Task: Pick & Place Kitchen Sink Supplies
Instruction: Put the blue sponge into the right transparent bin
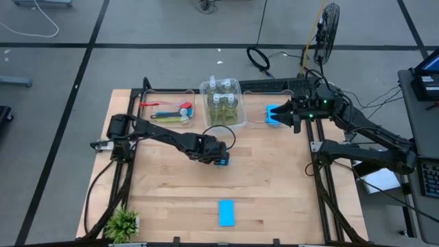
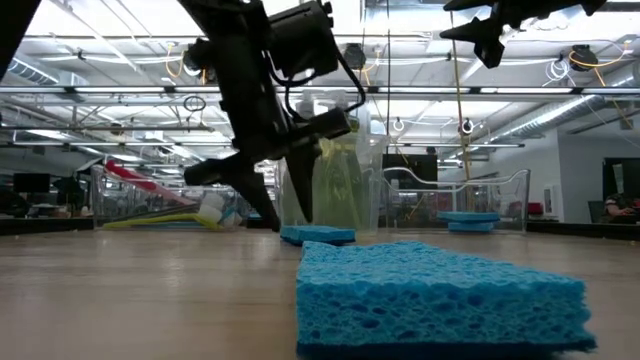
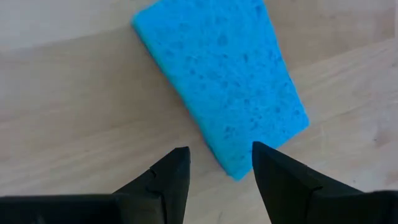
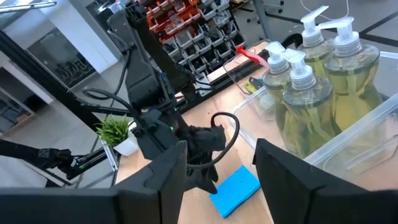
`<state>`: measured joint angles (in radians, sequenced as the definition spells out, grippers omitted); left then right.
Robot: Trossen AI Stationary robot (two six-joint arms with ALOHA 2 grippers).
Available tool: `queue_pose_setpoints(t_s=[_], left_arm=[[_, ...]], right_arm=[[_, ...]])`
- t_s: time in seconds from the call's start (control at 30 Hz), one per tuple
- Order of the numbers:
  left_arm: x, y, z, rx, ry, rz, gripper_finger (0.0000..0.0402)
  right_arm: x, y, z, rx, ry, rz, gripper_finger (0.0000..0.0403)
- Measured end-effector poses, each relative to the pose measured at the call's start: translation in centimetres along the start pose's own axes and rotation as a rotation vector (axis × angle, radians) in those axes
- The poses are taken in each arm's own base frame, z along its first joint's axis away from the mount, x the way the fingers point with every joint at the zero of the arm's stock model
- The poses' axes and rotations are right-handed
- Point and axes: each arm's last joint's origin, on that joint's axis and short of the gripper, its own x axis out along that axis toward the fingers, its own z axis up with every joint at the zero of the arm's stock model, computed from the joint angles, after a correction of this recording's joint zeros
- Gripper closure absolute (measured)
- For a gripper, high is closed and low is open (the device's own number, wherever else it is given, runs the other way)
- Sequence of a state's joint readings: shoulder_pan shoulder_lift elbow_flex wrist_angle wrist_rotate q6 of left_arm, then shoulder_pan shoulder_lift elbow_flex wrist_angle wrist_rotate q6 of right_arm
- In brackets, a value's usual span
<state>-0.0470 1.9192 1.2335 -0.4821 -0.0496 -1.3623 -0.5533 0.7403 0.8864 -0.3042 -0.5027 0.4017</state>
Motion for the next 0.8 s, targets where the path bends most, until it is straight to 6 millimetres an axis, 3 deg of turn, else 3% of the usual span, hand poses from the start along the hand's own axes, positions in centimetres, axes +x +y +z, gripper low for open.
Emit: queue_pose_setpoints(t_s=[0.37,0.8], left_arm=[[0.4,0.1,1.1,-0.06,-0.062,-0.007,0.0227],[3.6,0.6,1.1,-0.073,0.029,0.021,0.0235]], right_arm=[[0.0,0.0,0.0,-0.003,0.0,0.0,0.0229],[0.0,0.0,0.1,-0.007,-0.009,-0.001,0.0232]])
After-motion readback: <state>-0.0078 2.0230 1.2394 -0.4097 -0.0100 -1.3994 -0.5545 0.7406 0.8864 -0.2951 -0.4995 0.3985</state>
